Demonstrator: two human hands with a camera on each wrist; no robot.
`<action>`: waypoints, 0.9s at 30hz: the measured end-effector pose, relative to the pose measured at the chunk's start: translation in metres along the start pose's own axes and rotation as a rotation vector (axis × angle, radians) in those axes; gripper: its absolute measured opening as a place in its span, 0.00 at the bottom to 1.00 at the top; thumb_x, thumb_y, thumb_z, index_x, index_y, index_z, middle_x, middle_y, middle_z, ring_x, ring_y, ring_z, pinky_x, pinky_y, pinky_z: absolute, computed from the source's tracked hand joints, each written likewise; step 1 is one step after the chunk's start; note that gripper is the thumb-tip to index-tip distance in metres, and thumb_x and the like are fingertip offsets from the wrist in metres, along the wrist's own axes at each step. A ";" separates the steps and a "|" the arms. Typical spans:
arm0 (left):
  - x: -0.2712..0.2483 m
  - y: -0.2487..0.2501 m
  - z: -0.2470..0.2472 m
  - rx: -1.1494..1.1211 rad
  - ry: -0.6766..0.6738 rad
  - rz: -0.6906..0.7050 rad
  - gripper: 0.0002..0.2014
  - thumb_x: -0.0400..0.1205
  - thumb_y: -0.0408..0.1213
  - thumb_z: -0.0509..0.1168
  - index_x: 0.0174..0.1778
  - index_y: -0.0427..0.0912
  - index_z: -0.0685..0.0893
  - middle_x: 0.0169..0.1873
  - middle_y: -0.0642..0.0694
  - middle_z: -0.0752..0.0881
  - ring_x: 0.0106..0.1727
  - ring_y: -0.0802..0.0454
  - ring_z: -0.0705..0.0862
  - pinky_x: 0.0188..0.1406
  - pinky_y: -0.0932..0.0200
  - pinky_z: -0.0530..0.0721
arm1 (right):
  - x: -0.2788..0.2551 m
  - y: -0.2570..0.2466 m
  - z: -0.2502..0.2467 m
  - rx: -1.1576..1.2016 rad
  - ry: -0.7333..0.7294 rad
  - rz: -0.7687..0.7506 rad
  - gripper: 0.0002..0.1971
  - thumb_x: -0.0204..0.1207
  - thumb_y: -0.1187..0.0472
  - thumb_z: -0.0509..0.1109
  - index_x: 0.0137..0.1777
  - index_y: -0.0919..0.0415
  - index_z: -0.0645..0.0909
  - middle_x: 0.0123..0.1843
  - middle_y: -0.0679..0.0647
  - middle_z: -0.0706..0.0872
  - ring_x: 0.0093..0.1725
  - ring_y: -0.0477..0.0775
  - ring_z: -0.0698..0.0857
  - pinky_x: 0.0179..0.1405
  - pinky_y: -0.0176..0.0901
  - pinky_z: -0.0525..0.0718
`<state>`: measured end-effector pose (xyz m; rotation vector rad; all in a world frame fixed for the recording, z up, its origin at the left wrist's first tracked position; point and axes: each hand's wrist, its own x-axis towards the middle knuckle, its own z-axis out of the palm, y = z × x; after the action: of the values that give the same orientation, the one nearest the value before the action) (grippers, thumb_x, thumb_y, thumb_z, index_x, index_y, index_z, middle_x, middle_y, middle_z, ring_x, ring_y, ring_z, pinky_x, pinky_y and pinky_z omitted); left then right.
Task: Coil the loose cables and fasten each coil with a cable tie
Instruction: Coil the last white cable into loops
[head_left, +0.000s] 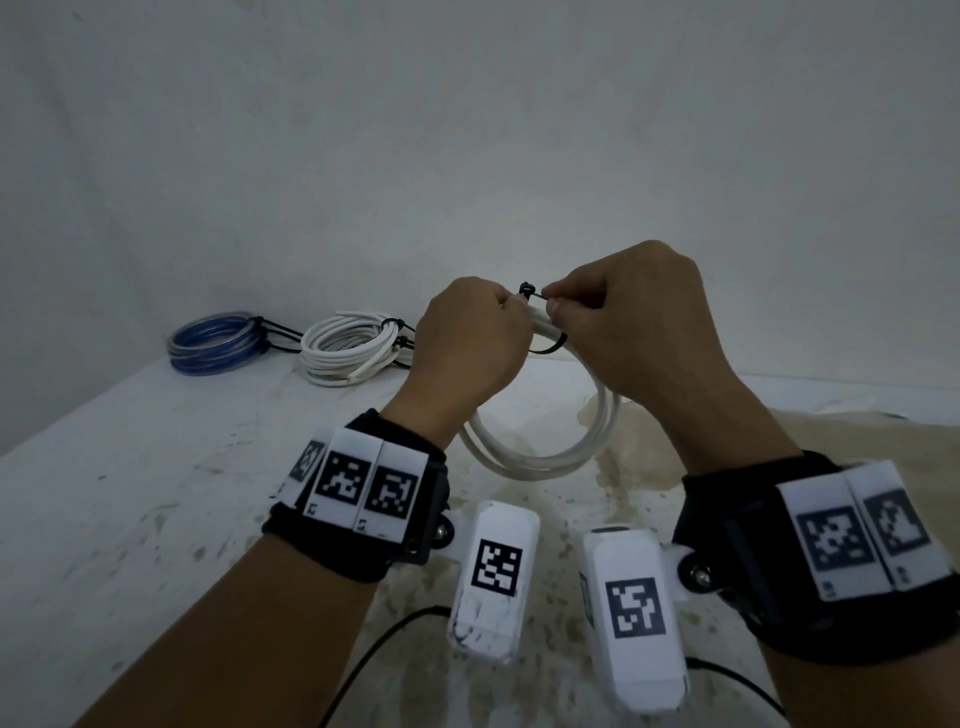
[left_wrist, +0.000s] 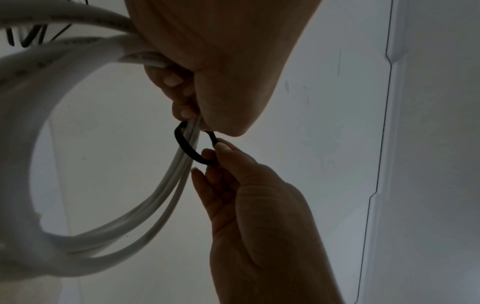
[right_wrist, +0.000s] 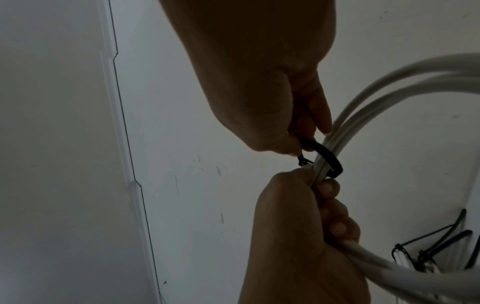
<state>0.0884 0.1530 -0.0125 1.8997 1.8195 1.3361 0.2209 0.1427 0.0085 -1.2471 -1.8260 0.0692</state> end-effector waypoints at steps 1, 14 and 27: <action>0.000 0.000 0.000 0.006 -0.001 0.007 0.22 0.86 0.40 0.59 0.22 0.46 0.74 0.19 0.51 0.72 0.24 0.52 0.71 0.29 0.56 0.65 | 0.000 0.000 0.001 -0.003 -0.004 0.002 0.08 0.76 0.61 0.73 0.50 0.53 0.93 0.44 0.50 0.93 0.43 0.50 0.89 0.49 0.43 0.87; 0.000 0.000 0.001 0.102 -0.014 0.037 0.17 0.85 0.39 0.57 0.29 0.46 0.80 0.23 0.49 0.78 0.28 0.51 0.76 0.30 0.56 0.66 | 0.000 0.000 0.002 -0.018 0.021 0.001 0.08 0.76 0.61 0.73 0.48 0.54 0.93 0.42 0.50 0.93 0.42 0.50 0.89 0.47 0.43 0.86; -0.010 0.000 0.005 0.182 0.087 0.434 0.12 0.85 0.41 0.60 0.43 0.47 0.88 0.28 0.55 0.84 0.32 0.53 0.80 0.35 0.55 0.75 | 0.003 0.009 -0.002 0.202 0.044 0.203 0.06 0.69 0.57 0.80 0.36 0.55 0.86 0.33 0.49 0.88 0.36 0.51 0.89 0.44 0.50 0.89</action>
<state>0.0936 0.1464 -0.0206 2.4781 1.6766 1.4351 0.2286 0.1486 0.0075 -1.2750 -1.6067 0.3289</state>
